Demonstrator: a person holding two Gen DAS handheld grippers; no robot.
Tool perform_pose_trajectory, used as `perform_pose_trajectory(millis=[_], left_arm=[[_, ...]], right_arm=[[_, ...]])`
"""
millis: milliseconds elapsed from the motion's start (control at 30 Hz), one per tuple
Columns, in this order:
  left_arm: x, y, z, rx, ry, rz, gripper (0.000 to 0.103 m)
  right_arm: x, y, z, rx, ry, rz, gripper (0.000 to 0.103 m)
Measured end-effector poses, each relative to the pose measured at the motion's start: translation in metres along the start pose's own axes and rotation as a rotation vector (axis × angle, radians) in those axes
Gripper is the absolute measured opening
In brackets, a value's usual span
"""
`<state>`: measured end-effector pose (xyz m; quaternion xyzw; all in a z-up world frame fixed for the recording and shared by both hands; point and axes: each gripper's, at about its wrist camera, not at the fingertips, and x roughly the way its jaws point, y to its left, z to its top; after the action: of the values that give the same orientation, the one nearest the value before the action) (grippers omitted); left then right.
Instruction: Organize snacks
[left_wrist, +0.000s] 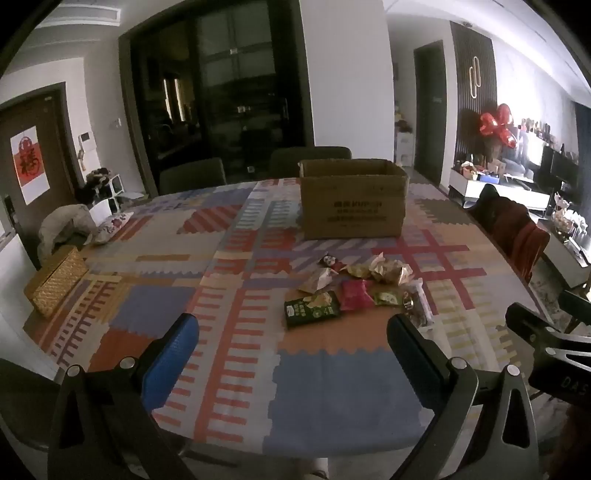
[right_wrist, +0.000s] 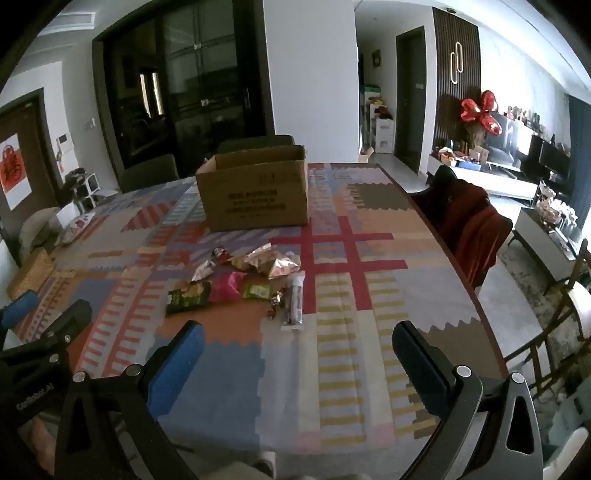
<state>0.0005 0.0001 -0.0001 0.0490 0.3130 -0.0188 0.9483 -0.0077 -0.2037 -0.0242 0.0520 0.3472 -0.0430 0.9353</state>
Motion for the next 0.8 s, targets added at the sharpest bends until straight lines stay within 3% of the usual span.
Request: perform_pose_trajectory(millis=[800], left_arm=[[-0.0048,-0.0019,-0.0004,-0.004,-0.029,0.000,0.103]], right_arm=[[0.0007,-0.0026,0.0021,-0.004,-0.006,0.005,0.103]])
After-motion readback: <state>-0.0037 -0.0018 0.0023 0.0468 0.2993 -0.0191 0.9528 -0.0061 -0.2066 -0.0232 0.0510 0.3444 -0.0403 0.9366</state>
